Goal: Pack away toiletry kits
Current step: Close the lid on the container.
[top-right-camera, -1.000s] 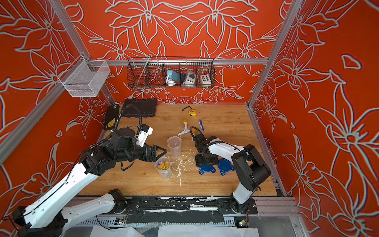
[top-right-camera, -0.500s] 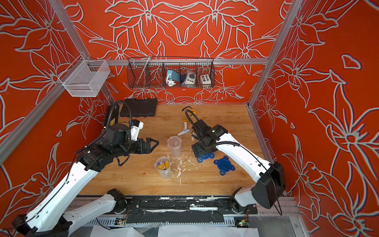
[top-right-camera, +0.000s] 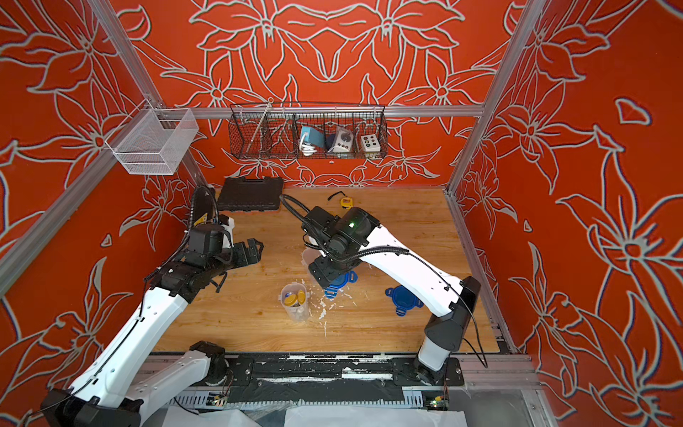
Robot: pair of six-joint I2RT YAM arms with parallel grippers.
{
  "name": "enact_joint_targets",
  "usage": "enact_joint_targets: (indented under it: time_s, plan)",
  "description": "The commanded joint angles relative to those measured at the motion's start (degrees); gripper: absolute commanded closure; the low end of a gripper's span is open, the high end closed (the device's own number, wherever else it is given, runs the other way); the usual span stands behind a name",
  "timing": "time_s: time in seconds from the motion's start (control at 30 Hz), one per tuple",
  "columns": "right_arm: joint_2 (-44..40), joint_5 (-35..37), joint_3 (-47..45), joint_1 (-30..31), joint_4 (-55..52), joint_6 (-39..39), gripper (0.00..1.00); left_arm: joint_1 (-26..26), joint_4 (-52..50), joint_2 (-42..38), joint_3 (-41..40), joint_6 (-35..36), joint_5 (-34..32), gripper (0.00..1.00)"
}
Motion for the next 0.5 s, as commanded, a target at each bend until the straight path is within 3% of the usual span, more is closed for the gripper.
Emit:
enact_joint_targets:
  time_s: [0.0, 0.27, 0.47]
  plan:
    - [3.17, -3.44, 2.73, 0.51, -4.37, -0.41, 0.22, 2.62, 5.90, 1.18, -1.38, 2.12, -4.18, 0.02]
    - [7.48, -3.68, 6.02, 2.20, -4.74, 0.89, 0.22, 13.63, 14.49, 5.92, -6.32, 0.19, 2.90, 0.02]
    - [10.83, -3.96, 8.27, 5.03, -3.97, 2.17, 0.22, 15.08, 16.48, 5.78, -6.28, -2.97, 4.42, 0.02]
